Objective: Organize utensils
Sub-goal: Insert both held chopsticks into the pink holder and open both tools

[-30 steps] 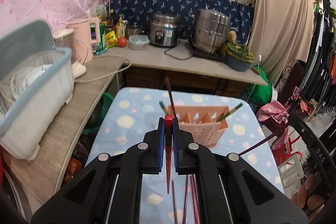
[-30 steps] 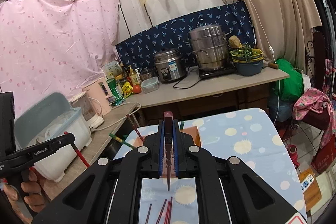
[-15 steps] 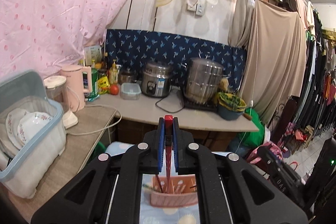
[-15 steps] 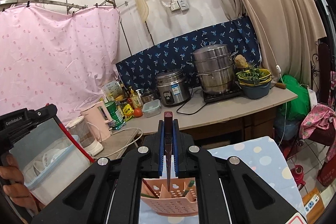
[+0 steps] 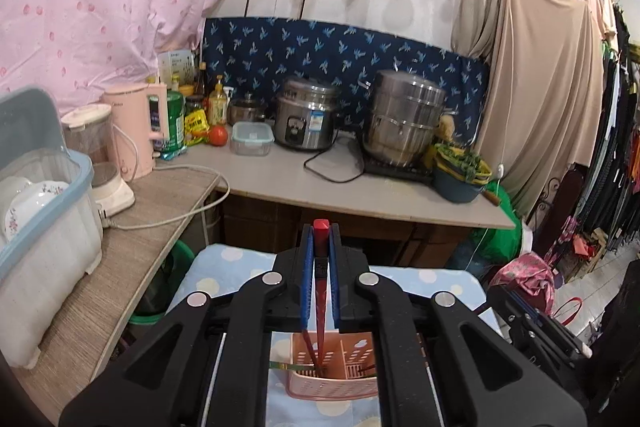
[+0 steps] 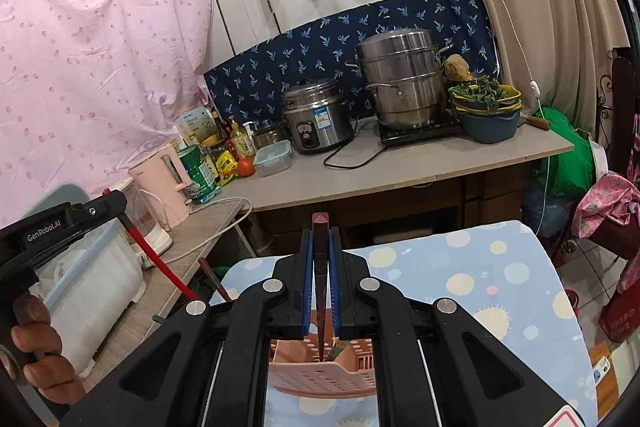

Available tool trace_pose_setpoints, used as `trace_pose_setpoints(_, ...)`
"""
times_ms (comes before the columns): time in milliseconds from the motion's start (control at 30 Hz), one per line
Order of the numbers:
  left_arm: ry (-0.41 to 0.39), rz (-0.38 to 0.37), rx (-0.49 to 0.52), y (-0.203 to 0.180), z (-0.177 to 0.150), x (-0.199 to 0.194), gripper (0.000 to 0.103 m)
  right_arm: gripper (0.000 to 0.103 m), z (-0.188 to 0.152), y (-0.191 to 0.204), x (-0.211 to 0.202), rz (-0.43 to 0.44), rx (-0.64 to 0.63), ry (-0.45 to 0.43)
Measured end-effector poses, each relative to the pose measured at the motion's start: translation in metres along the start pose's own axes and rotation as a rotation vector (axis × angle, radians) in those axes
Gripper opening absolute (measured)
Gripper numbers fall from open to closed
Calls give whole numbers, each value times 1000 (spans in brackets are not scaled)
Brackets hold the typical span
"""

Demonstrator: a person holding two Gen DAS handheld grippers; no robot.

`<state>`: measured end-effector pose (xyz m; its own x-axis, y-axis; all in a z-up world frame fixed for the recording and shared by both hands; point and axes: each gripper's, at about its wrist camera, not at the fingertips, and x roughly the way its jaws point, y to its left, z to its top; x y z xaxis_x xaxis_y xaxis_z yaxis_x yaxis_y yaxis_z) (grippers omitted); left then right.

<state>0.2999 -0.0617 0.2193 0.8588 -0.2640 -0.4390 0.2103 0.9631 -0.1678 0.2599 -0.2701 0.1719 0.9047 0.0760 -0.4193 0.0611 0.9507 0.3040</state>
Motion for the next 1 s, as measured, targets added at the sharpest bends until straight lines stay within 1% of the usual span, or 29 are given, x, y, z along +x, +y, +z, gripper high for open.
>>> trace_pose_setpoints(200, 43, 2, 8, 2, -14, 16, 7, 8, -5, -1, 10, -12, 2, 25)
trace_pose_setpoints(267, 45, -1, 10, 1, -15, 17, 8, 14, -6, -2, 7, -16, 11, 18)
trace_pose_setpoints(333, 36, 18, 21, -1, -16, 13, 13, 14, -5, -3, 3, -8, 17, 15)
trace_pose_setpoints(567, 39, 25, 60, -6, -21, -6, 21, 14, -3, 0, -19, 19, 5, -4)
trace_pose_setpoints(633, 41, 31, 72, -7, -24, -12, 28, 14, -4, 2, -26, 25, -2, -9)
trace_pose_setpoints(667, 41, 34, 77, -8, -26, -15, 29, 15, -5, 3, -30, 31, -6, -9)
trace_pose_setpoints(933, 75, 70, 120, -11, -48, -42, 30, 15, -27, 12, -68, 58, -28, -10)
trace_pose_setpoints(967, 81, 78, 123, -11, -52, -46, 30, 15, -30, 12, -72, 60, -26, -8)
trace_pose_setpoints(1000, 84, 82, 124, -10, -55, -49, 31, 19, -33, 12, -76, 65, -24, -5)
